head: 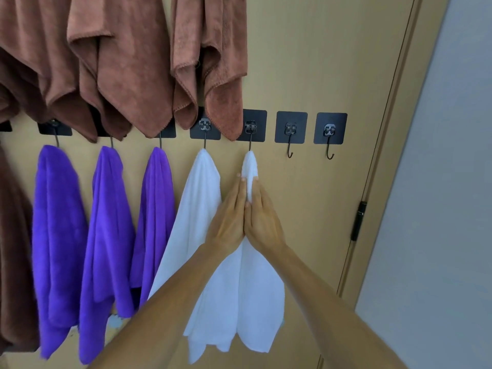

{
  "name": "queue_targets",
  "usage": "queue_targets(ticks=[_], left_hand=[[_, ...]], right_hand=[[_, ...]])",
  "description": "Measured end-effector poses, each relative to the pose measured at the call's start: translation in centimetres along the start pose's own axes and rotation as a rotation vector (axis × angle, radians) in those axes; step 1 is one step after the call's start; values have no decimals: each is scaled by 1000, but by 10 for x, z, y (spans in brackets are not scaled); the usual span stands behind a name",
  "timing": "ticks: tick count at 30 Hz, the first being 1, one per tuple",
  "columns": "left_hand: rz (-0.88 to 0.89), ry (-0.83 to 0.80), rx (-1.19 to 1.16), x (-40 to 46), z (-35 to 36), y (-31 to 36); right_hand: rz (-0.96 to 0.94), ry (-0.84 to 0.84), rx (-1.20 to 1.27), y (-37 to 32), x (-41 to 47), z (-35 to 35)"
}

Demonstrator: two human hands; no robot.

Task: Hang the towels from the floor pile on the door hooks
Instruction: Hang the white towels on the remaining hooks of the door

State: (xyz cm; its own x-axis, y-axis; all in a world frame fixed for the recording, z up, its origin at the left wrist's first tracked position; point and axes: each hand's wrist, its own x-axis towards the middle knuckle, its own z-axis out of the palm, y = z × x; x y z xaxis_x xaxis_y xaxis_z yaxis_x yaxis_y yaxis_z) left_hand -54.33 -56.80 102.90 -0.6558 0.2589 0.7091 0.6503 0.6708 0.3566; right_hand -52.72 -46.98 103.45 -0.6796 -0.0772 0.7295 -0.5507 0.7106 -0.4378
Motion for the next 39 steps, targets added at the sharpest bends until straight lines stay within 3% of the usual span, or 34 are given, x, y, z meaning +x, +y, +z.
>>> queue_targets(ticks=[10, 13, 16, 19, 22, 26, 30, 35, 39], left_hand=[[-154, -199, 233, -76, 54, -33], [-112, -186, 276, -100, 63, -37], [-91, -286, 292, -126, 74, -41], [-196, -393, 330, -150, 90, -44], [-227, -317, 316, -174, 105, -45], [-256, -331, 273, -204, 112, -45], [-383, -514, 268, -235, 118, -40], [-563, -933, 414, -281, 121, -28], [-542, -987, 447, -293, 117, -15]], right_hand=[[94, -88, -14, 22, -66, 24], [155, -150, 36, 34, -91, 32], [225, -200, 18, 44, -117, 41], [262, -277, -44, 54, -144, 50], [326, -333, 20, 62, -171, 59], [403, -452, 89, 74, -208, 66], [459, -614, 47, 84, -245, 71], [517, -848, -202, 87, -279, 70], [598, -938, -282, 79, -301, 58]])
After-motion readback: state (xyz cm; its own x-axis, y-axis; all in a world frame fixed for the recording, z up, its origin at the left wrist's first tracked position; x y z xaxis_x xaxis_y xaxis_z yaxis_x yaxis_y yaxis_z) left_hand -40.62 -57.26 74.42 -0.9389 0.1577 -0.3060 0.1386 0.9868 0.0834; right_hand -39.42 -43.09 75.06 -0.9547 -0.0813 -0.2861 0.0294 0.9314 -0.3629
